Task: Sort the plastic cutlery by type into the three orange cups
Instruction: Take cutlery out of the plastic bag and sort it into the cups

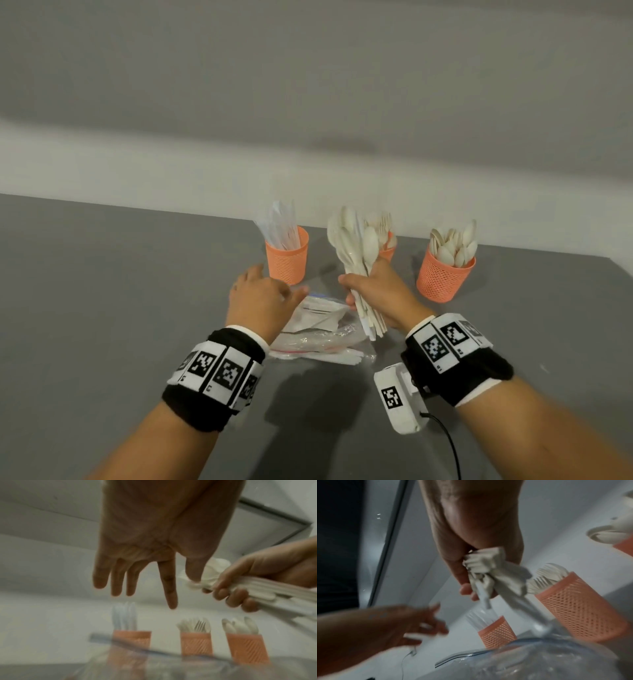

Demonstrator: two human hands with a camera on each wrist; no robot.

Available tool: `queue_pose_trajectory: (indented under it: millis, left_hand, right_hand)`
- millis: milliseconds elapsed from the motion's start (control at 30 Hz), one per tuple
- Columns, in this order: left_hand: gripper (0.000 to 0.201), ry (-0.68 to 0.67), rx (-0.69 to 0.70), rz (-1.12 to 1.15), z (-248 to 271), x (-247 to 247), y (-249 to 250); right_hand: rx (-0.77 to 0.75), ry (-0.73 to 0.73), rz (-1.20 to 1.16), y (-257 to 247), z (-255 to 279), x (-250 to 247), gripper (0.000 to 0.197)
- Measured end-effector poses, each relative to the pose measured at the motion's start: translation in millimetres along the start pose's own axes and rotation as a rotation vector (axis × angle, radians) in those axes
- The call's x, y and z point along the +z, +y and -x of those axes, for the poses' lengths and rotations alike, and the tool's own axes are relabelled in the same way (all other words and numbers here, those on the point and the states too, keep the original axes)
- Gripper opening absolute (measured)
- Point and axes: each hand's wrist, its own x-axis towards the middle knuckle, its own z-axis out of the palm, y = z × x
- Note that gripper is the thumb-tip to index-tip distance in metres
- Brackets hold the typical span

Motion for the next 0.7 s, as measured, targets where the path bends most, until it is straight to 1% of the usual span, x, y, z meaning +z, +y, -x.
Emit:
queue_pose_trajectory:
  millis: [33,67,100,133,167,200,233,267,300,333,367,433,500,567,600,700]
  left_hand:
    - [0.052,0.022,0.061,0.078,3,-4,9]
    - [0.059,-0.015,0.111,0.19,4,-4,16]
    - [0.064,-0.091,0.137,0.337,5,-3,24]
    - [0.067,-0.2,0.12,0.504,5,1,30]
    - [0.072,-0.302,0.063,0.697,5,5,36]
    - [0.073,-0.377,-0.025,0.898,3,10,39]
    - [0.066,-0.433,-0.111,1.084,-1,14,40]
    - [0.054,-0.464,-0.168,1.246,-5,18,39]
    - [0.045,-0.464,-0.199,1.364,-8,21,36]
    - [0.041,-0.447,-0.219,1.44,-13,25,31]
    - [0.041,-0.427,-0.226,1.495,-15,25,27]
    - [0.043,-0.399,-0.212,1.556,-19,27,18]
    - [0.043,-0.388,-0.202,1.613,-22,25,12]
    - [0.045,-0.386,-0.167,1.655,-25,24,8]
    - [0.046,-0.395,-0.147,1.669,-26,23,7]
    - [0.052,-0.424,-0.103,1.714,-31,20,5]
  right_hand:
    - [-0.039,-0.003,0.074,-3,0,4,0.015]
    - [-0.092,-0.011,0.137,-7,0,10,0.018]
    - [-0.149,-0.02,0.19,-10,1,15,0.019]
    - [-0.202,-0.036,0.233,-12,0,20,0.016]
    - [-0.236,-0.058,0.279,-15,0,25,0.012]
    - [-0.25,-0.089,0.323,-16,0,29,0.015]
    - [-0.251,-0.128,0.372,-18,2,32,0.022]
    - [-0.255,-0.18,0.421,-19,1,32,0.032]
    - [-0.268,-0.241,0.461,-21,2,32,0.045]
    - [-0.267,-0.305,0.488,-21,2,30,0.056]
    - [-0.25,-0.362,0.503,-22,3,29,0.062]
    - [-0.187,-0.431,0.437,-22,4,29,0.061]
    - [-0.158,-0.451,0.293,-19,2,32,0.051]
    - [-0.148,-0.418,0.201,-15,-2,34,0.041]
    - [-0.147,-0.378,0.179,-14,-3,34,0.038]
    - [-0.238,-0.226,0.212,-12,-9,38,0.025]
